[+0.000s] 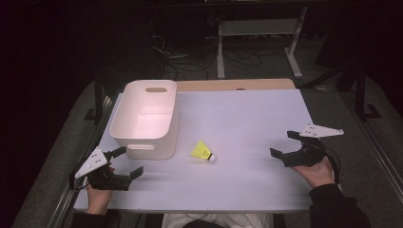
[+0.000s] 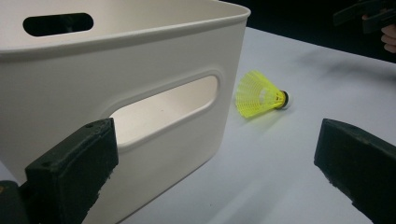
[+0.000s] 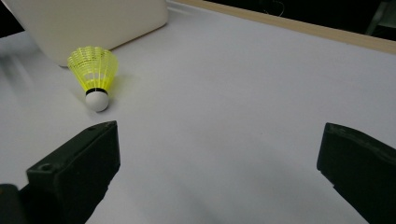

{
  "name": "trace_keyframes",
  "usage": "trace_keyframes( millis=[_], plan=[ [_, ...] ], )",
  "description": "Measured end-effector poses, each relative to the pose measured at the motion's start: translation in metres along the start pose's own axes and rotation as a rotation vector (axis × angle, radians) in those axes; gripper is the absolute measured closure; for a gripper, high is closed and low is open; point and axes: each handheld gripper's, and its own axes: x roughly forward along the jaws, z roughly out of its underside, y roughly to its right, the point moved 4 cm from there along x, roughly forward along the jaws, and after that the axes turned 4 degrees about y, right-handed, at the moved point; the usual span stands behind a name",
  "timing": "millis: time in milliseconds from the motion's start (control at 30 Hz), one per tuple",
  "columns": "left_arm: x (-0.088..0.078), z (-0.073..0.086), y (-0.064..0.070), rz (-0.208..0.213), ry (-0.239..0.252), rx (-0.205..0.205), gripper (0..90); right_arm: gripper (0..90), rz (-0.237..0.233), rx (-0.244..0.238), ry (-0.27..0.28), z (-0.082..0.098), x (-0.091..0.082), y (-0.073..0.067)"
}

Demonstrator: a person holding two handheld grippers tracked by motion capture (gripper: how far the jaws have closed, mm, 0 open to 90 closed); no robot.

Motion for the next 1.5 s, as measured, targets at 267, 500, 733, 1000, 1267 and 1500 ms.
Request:
trace_keyframes(
  millis=[267, 500, 733, 1000, 1267, 1500],
  plan=[
    [-0.0006, -0.0001, 0.0002, 0.000, 0.001, 0.001, 0.0, 0.0, -0.003, -0.002, -0.001, 0.0001, -0.0005, -0.0009],
    [-0.0005, 0.0000, 0.0002, -0.001, 0.001, 0.003, 0.0, 0.0, -0.010, 0.004, -0.008, 0.0005, 0.0002, -0.0008],
    [-0.0007, 0.0000, 0.0004, 0.001, 0.002, 0.001, 0.0, 0.0, -0.014, 0.001, -0.016, 0.0008, 0.0010, -0.0019],
    [-0.0007, 0.0000, 0.0006, 0.000, 0.002, 0.000, 0.0, 0.0, -0.022, -0.003, -0.020, 0.0001, 0.0010, -0.0045],
    [-0.0005, 0.0004, 0.0007, -0.001, 0.000, -0.001, 0.0, 0.0, -0.028, -0.004, -0.021, -0.0019, 0.0016, -0.0051],
    [-0.0007, 0.0008, 0.0006, -0.005, -0.004, 0.002, 0.0, 0.0, -0.031, -0.015, -0.032, -0.0069, 0.0033, -0.0062]
  ],
)
